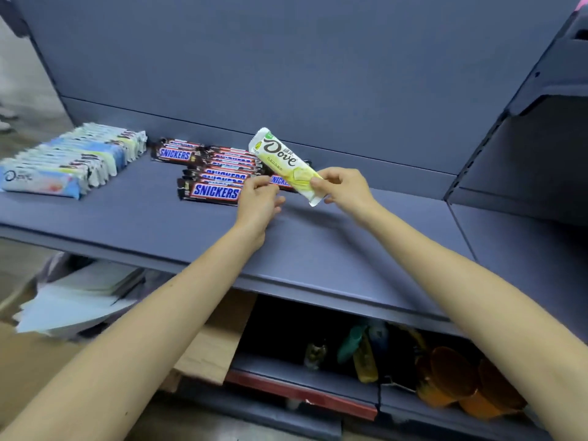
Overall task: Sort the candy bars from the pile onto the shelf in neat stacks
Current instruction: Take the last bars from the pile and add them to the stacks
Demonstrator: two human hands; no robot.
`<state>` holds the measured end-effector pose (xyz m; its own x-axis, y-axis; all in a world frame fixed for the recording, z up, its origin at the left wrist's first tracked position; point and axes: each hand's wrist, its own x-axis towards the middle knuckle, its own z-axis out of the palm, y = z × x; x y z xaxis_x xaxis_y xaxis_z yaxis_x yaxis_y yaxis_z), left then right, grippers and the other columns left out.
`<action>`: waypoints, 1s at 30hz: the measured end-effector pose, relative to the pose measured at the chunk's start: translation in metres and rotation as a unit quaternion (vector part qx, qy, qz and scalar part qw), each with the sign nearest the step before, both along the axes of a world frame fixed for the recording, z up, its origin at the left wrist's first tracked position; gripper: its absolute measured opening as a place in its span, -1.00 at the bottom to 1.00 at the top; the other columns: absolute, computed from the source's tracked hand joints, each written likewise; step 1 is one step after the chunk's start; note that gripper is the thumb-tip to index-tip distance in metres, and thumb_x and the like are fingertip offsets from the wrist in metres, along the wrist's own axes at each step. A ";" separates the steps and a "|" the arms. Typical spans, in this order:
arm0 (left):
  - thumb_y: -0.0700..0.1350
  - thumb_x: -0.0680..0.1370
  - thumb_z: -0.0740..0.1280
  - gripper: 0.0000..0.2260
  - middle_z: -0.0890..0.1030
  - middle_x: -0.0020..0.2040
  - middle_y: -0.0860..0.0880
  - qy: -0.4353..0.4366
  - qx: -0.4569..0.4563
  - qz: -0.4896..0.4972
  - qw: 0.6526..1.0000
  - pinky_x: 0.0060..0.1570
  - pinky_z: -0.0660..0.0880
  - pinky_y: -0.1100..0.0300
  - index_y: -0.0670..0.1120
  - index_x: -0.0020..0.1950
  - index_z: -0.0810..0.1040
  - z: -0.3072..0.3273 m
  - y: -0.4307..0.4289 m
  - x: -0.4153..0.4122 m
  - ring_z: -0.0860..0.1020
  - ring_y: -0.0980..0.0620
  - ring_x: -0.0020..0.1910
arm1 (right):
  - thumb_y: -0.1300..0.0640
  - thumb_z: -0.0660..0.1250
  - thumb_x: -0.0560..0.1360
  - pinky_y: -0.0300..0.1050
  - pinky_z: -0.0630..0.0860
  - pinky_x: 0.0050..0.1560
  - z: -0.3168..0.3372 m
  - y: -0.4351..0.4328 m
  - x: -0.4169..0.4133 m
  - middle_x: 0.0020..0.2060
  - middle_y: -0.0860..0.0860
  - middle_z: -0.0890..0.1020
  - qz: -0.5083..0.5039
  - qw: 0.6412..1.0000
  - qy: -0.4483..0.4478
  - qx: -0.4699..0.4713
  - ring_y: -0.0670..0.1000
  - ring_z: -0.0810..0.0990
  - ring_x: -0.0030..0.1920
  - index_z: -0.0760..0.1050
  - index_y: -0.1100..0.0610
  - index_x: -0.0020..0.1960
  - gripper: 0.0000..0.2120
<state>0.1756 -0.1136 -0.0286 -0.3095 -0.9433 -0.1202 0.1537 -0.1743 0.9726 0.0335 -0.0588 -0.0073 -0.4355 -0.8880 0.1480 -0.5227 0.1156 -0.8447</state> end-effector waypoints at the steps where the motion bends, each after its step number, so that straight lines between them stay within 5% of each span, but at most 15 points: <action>1: -0.23 0.57 0.19 -0.89 0.50 -0.08 -0.02 -0.027 -0.025 0.007 0.999 -0.19 0.45 0.27 -0.07 0.07 0.40 -0.003 -0.010 0.022 0.51 0.11 -0.23 | 0.17 0.34 0.49 -0.37 0.50 -0.30 0.000 -0.012 0.017 -0.18 0.03 0.60 0.002 1.000 0.005 -0.002 -0.04 0.52 -0.21 0.61 0.16 0.01 -0.87; 4: -0.25 0.56 0.20 -0.86 0.53 -0.10 0.00 -0.126 -0.133 0.014 0.983 -0.09 0.48 0.18 -0.02 -0.06 0.47 -0.013 -0.035 0.084 0.55 0.00 -0.11 | 0.18 0.34 0.49 -0.29 0.54 -0.25 -0.001 -0.045 0.063 -0.17 0.03 0.60 0.018 1.000 0.023 -0.003 -0.05 0.51 -0.23 0.62 0.17 0.00 -0.86; 7: -0.25 0.54 0.20 -0.84 0.55 -0.09 0.04 -0.236 -0.216 0.036 0.947 -0.08 0.37 0.26 -0.04 -0.05 0.53 -0.018 -0.054 0.139 0.51 0.00 -0.10 | 0.14 0.35 0.48 0.03 0.54 0.00 -0.006 -0.072 0.103 -0.22 0.04 0.60 0.030 0.999 0.046 0.000 -0.03 0.51 -0.18 0.64 0.15 -0.04 -0.87; 10: -0.27 0.53 0.20 -0.83 0.58 -0.02 -0.01 -0.312 -0.280 0.042 0.907 -0.11 0.27 0.36 -0.15 0.01 0.56 -0.024 -0.071 0.182 0.49 0.04 -0.07 | 0.12 0.34 0.48 -0.02 0.50 0.05 -0.010 -0.089 0.135 -0.22 0.02 0.61 0.039 0.997 0.065 0.011 -0.04 0.50 -0.15 0.65 0.13 -0.04 -0.86; 16: -0.21 0.55 0.21 -0.78 0.57 0.17 -0.12 -0.441 -0.362 0.038 0.820 0.16 0.37 0.03 -0.15 0.15 0.55 -0.043 -0.110 0.263 0.46 -0.16 0.19 | 0.12 0.34 0.49 -0.12 0.41 -0.14 -0.015 -0.119 0.185 -0.24 0.02 0.59 0.063 0.992 0.104 0.018 -0.03 0.47 -0.20 0.64 0.15 -0.01 -0.83; 20: -0.10 0.58 0.19 -0.74 0.57 0.20 -0.12 -0.542 -0.394 0.014 0.742 0.09 0.43 -0.04 -0.13 0.21 0.54 -0.055 -0.130 0.297 0.47 -0.18 0.20 | 0.13 0.34 0.48 -0.04 0.50 -0.10 -0.021 -0.136 0.213 -0.25 0.04 0.59 0.073 0.991 0.109 0.023 -0.02 0.49 -0.22 0.64 0.19 0.00 -0.83; 25: -0.08 0.54 0.10 -0.65 0.66 -0.02 -0.15 -0.500 -0.434 0.023 0.749 -0.07 0.51 0.02 -0.21 0.05 0.62 -0.069 -0.133 0.307 0.59 -0.21 -0.04 | 0.13 0.34 0.48 -0.21 0.38 -0.20 -0.026 -0.157 0.245 -0.22 0.03 0.62 0.092 0.986 0.135 0.021 -0.06 0.48 -0.22 0.65 0.17 -0.04 -0.84; 27: -0.11 0.51 0.11 -0.66 0.67 -0.15 -0.16 -0.489 -0.457 0.020 0.743 -0.18 0.53 0.07 -0.23 -0.06 0.64 -0.072 -0.133 0.308 0.62 -0.20 -0.20 | 0.12 0.35 0.47 -0.16 0.37 -0.12 -0.026 -0.167 0.257 -0.14 0.06 0.66 0.097 0.983 0.155 0.022 -0.07 0.49 -0.17 0.65 0.15 -0.04 -0.85; 30: -0.12 0.53 0.16 -0.71 0.67 -0.13 -0.16 -0.491 -0.469 0.017 0.734 -0.19 0.53 0.08 -0.22 -0.05 0.65 -0.070 -0.136 0.312 0.62 -0.20 -0.16 | 0.10 0.36 0.45 -0.10 0.44 0.01 -0.026 -0.183 0.273 -0.09 0.07 0.68 0.096 0.981 0.168 0.022 0.02 0.57 -0.07 0.65 0.14 -0.04 -0.84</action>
<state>0.4872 -0.2497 -0.0985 -0.4821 -0.7588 0.4379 -0.7138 0.6300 0.3059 0.3067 -0.2413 -0.0334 -0.1925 -0.9574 0.2151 -0.7863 0.0194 -0.6175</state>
